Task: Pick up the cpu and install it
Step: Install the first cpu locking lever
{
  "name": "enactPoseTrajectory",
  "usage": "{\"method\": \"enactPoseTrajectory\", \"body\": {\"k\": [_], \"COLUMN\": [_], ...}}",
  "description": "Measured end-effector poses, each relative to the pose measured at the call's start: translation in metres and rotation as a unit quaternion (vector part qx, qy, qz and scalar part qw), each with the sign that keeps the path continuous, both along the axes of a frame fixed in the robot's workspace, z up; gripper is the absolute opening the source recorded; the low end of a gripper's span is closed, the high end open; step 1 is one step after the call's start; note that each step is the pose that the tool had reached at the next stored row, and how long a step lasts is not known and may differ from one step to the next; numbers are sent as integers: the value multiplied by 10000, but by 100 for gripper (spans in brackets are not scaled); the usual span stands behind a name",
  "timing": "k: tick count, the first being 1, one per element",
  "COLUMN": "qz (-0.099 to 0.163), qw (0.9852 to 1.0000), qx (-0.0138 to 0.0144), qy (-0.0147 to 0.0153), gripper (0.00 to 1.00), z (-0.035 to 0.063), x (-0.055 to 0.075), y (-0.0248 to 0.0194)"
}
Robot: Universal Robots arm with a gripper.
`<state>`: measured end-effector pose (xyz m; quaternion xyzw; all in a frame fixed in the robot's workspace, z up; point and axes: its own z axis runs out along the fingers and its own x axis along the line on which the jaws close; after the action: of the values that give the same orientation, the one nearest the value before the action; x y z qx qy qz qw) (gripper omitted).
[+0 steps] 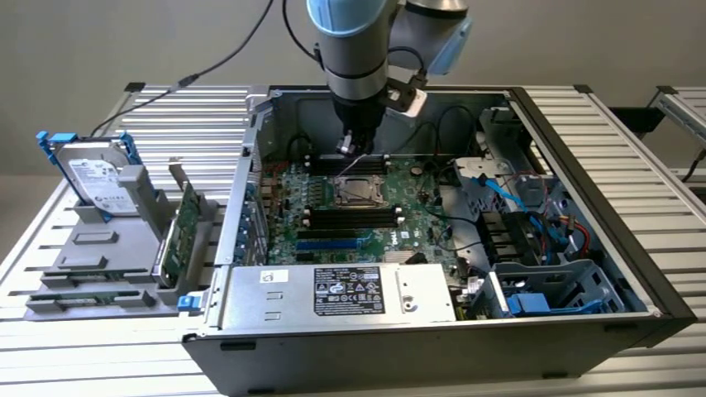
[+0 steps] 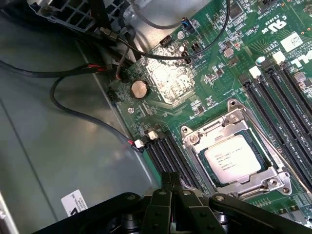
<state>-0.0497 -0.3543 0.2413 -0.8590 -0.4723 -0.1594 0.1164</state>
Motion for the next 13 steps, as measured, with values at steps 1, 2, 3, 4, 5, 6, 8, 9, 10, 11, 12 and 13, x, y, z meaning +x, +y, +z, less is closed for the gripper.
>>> {"method": "enactPoseTrajectory", "body": {"k": [1, 2, 3, 4, 5, 6, 8, 9, 10, 11, 12, 13], "qz": [-1, -4, -7, -13, -18, -24, -25, -25, -26, -55, -99, -146], "qw": [10000, 10000, 10000, 10000, 10000, 10000, 10000, 10000, 9999, 9999, 9998, 9998], "qx": [3, 7, 10, 13, 16, 18, 18, 18, 20, 19, 19, 18], "qy": [0, 0, 0, 0, 0, 0, -23, -74, -129, -149, -158, -160], "gripper": [11, 11, 11, 11, 11, 11, 11, 11, 11, 11, 11, 11], "z": [29, 57, 82, 107, 122, 124, 125, 126, 125, 125, 125, 125], "x": [-1, -3, -4, -6, -7, -11, -38, -62, -72, -72, -73, -74], "y": [0, -1, -2, -3, -3, -3, -3, -4, -4, -3, -3, -3]}}
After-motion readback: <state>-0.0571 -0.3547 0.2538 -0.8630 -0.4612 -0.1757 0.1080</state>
